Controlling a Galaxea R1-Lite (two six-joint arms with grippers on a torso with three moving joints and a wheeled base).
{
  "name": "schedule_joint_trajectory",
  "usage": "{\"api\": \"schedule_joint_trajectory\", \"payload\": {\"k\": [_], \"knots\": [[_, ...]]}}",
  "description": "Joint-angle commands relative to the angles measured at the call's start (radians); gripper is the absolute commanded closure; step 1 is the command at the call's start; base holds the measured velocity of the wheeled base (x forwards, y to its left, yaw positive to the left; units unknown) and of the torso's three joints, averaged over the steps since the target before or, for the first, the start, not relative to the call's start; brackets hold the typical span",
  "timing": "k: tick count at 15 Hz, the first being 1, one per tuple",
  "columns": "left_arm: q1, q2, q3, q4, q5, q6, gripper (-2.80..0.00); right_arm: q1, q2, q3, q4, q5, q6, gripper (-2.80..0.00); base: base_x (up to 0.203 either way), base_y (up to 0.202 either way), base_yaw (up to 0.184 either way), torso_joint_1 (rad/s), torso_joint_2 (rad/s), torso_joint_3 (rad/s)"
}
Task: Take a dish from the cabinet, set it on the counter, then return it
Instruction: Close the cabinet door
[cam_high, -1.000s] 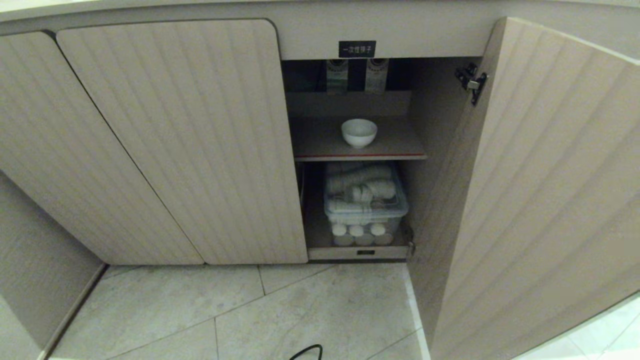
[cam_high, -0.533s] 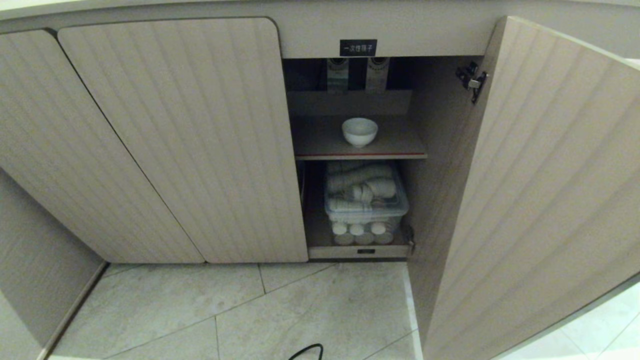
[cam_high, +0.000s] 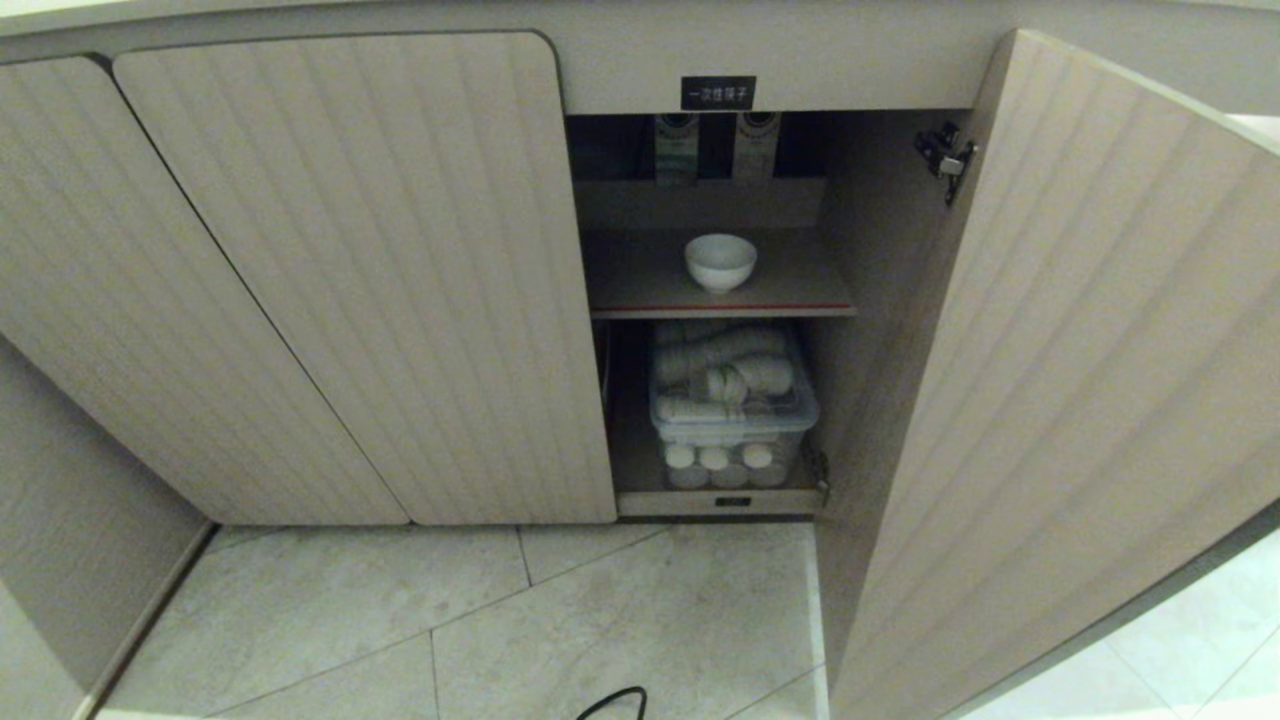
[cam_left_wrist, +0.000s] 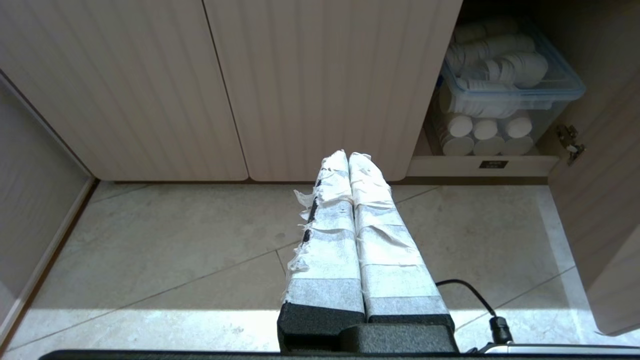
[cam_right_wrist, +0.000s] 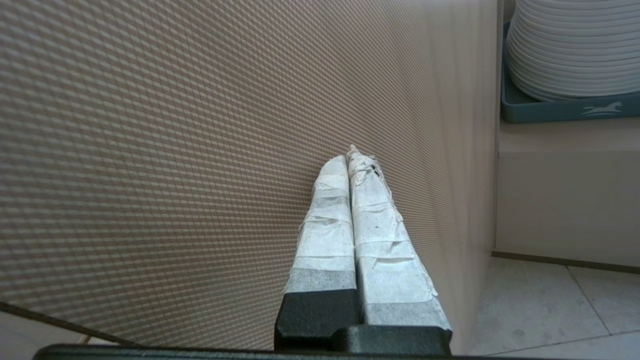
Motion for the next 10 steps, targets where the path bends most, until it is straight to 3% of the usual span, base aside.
{"api": "schedule_joint_trajectory", "payload": {"k": [1, 10], "knots": [[0.002, 0.0, 0.0, 0.0, 0.0, -0.001, 0.0, 0.008, 0.007, -0.001, -0.003, 0.002, 0.001, 0.0, 0.0, 0.0, 0.0, 0.0, 0.0, 0.0], [0.0, 0.0, 0.001, -0.001, 0.0, -0.001, 0.0, 0.06, 0.102, -0.015, -0.106, 0.002, -0.001, 0.0, 0.0, 0.0, 0.0, 0.0, 0.0, 0.0]]}}
